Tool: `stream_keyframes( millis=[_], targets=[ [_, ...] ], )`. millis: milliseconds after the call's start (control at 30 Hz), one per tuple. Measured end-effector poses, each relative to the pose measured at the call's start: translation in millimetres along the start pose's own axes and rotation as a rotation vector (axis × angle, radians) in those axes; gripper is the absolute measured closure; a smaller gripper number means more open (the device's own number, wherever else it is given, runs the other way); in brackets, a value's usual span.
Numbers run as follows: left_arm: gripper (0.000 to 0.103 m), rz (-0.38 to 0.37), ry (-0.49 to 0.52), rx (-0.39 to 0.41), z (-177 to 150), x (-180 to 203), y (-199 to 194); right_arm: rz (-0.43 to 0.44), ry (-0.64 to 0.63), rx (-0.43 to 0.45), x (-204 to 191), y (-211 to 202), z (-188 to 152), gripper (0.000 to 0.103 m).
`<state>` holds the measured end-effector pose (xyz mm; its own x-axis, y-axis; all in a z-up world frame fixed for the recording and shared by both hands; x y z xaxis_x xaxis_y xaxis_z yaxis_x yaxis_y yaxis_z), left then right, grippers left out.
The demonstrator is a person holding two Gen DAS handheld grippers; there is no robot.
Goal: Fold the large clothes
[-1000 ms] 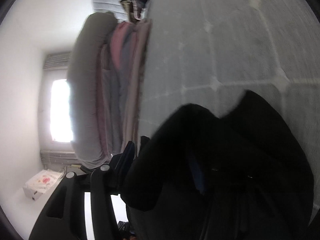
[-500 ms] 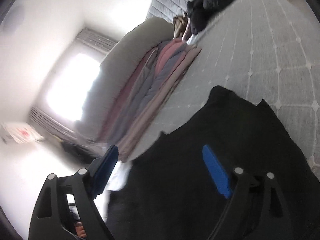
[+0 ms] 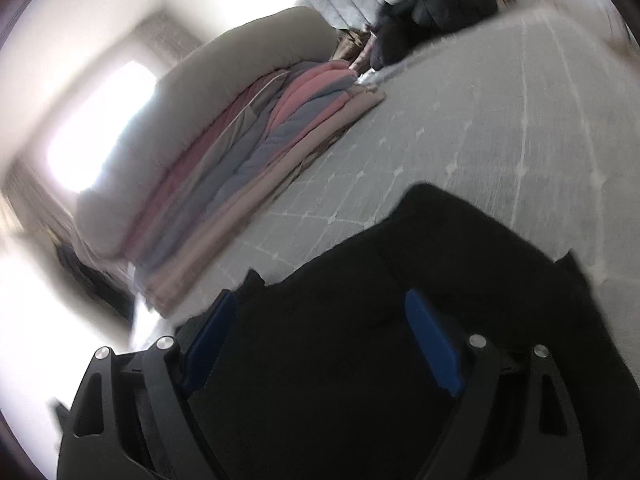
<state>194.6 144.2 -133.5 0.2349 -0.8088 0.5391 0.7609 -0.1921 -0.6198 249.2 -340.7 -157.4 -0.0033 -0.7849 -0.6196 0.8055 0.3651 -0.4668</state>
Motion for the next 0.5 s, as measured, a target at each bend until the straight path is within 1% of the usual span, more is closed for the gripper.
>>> stream_keyframes(
  millis=[33, 67, 100, 133, 167, 200, 233, 267, 300, 333, 367, 400, 467, 500],
  targets=[
    [0.034, -0.021, 0.030, 0.019, 0.1, 10.2, -8.7, -0.011, -0.111, -0.004, -23.7, -8.8, -3.5, 0.020],
    [0.034, -0.038, 0.069, 0.046, -0.1, 22.0, -21.1, 0.001, -0.208, -0.007, -46.7, -15.4, -8.9, 0.020],
    [0.034, -0.052, 0.124, 0.082, -2.2, 36.5, -34.2, 0.008, -0.308, -0.033, -73.7, -17.4, -18.7, 0.020],
    [0.033, -0.059, 0.168, 0.103, -5.5, 47.0, -41.0, -0.007, -0.373, -0.072, -90.1, -12.6, -29.4, 0.019],
    [0.029, -0.057, 0.194, 0.110, -7.6, 52.9, -42.7, -0.030, -0.416, -0.105, -99.2, -6.0, -38.2, 0.019],
    [0.025, -0.049, 0.228, 0.108, -14.0, 58.9, -43.3, -0.089, -0.486, -0.157, -108.1, 8.4, -53.6, 0.019],
    [0.025, -0.041, 0.254, 0.096, -20.0, 61.9, -39.1, -0.130, -0.527, -0.194, -109.7, 21.2, -64.4, 0.019],
    [0.024, -0.028, 0.274, 0.078, -26.9, 62.6, -32.9, -0.184, -0.558, -0.248, -106.1, 38.5, -77.8, 0.019],
    [0.024, -0.003, 0.298, 0.055, -32.7, 59.8, -25.6, -0.218, -0.572, -0.282, -101.3, 51.7, -86.9, 0.018],
    [0.024, 0.022, 0.311, 0.034, -38.5, 54.6, -15.1, -0.260, -0.576, -0.329, -91.2, 68.7, -96.9, 0.014],
    [0.024, 0.042, 0.308, 0.010, -42.7, 47.6, -2.6, -0.273, -0.556, -0.359, -84.5, 79.7, -99.3, 0.010],
    [0.024, 0.056, 0.303, -0.011, -46.7, 42.7, 3.9, -0.278, -0.520, -0.371, -80.5, 86.7, -94.9, 0.007],
    [0.024, 0.080, 0.288, -0.060, -50.3, 33.4, 19.6, -0.277, -0.483, -0.370, -77.5, 90.9, -88.7, 0.007],
    [0.024, 0.086, 0.289, -0.049, -47.9, 33.4, 21.2, -0.272, -0.472, -0.368, -77.1, 89.3, -87.8, 0.007]
  ],
)
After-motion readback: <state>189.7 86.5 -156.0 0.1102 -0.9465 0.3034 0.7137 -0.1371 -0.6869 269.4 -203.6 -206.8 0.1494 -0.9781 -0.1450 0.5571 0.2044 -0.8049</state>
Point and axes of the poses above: each gripper's, at about its wrist camera, not at the fingertips, and y roughly the way its jaws point, x to its right, z to its top, the point moved 8 cm from there along y, roughly the way its jaws point, and after that the axes turned 3 degrees about z, right-handed, at the moved point
